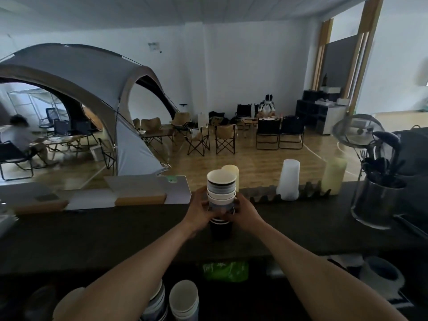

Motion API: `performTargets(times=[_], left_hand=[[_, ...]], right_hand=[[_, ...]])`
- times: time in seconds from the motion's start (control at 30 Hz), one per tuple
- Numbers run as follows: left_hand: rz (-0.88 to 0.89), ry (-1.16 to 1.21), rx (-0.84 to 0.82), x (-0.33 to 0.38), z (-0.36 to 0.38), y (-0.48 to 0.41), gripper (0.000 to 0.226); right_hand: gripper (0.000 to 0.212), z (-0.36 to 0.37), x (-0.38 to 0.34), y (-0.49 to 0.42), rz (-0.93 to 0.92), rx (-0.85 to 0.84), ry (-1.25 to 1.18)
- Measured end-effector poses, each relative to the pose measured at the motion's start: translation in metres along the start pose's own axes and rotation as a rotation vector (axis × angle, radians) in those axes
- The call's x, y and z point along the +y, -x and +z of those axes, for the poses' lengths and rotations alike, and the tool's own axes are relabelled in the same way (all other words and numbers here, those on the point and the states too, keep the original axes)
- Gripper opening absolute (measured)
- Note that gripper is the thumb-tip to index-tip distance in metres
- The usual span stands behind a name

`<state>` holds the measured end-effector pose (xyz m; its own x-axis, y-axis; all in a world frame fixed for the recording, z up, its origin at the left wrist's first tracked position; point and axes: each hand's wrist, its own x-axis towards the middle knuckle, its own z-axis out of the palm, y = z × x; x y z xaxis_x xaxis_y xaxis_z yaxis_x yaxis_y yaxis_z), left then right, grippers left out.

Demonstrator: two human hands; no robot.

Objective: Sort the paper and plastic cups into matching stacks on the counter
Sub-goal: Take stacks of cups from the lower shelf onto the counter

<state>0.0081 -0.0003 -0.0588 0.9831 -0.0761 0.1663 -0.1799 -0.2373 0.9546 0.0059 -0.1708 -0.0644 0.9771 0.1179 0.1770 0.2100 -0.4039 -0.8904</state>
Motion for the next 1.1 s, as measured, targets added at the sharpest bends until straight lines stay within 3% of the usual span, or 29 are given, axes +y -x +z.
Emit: performTargets(times=[0.3,0.43,0.53,0.6,0.73,0.9,1.0,1.1], left_hand=[[0.061,-0.012,0.005,-0.012,0.001,0.002,0.094],[-0.049,0.026,-0.022,-0.019,-0.012,0.012,0.099],[-0.095,-0.057,0.015,-0.024,-0.026,0.036,0.096],[-0.075,-0.122,0.064,-0.030,-0.035,0.056,0.080],[-0.087,-0.169,0.032,-0.045,-0.048,0.098,0.052],[-0.178,-0.280,-0.032,-0.089,-0.050,0.151,0.031],[-0.349,-0.533,-0.192,-0.132,-0.054,0.177,0.023],[-0.535,-0.616,-0.260,-0.170,-0.053,0.195,0.032]], right_hand=[[0.072,0.008,0.014,0.003,-0.021,0.034,0.011],[0.076,0.010,0.012,0.023,0.045,0.170,-0.010],[0.041,0.015,0.008,0.052,0.017,0.400,0.019],[0.021,0.027,0.008,0.072,-0.058,0.438,0.015],[0.020,0.065,0.016,0.098,-0.154,0.233,0.072],[0.033,0.115,0.053,0.126,-0.072,-0.039,0.119],[0.060,0.138,0.081,0.138,0.009,-0.203,0.164],[0.097,0.156,0.109,0.139,0.136,-0.380,0.174]])
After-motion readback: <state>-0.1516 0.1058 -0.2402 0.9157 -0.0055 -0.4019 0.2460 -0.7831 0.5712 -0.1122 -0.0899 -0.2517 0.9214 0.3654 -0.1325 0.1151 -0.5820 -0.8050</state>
